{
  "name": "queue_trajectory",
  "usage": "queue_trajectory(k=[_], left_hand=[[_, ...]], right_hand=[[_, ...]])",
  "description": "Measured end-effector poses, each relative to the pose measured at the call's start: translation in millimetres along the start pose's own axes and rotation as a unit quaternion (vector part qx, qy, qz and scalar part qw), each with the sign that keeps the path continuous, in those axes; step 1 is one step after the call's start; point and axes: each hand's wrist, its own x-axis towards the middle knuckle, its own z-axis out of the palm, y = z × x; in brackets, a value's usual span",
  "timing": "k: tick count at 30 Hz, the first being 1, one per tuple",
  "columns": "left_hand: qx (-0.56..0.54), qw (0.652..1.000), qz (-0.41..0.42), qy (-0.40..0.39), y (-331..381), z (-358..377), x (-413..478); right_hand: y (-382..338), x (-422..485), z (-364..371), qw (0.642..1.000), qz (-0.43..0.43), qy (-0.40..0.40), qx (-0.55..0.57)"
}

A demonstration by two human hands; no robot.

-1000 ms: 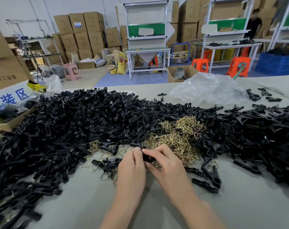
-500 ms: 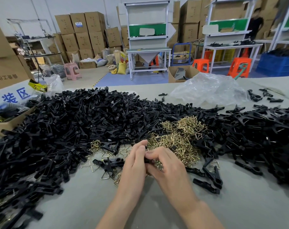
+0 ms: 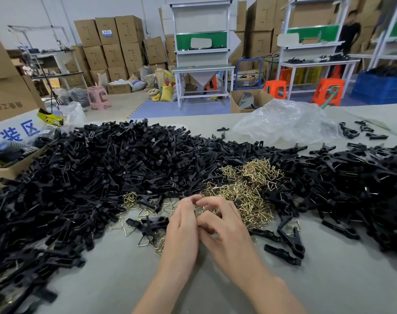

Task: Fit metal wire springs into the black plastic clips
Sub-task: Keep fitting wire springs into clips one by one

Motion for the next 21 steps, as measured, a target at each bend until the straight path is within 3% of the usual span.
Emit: queue_trajectory(k=[13, 21], left_hand=[[0.033, 0.999, -0.003, 0.000, -3.8, -0.6, 4.2], [0.085, 0.992, 0.088, 0.038, -4.7, -5.6, 2.8]], right_hand=[[2.5, -0.9, 4.0, 0.999, 0.011, -0.027, -0.014], [-0.3, 0.6, -4.8, 0.998, 0.006, -0.015, -0.056]])
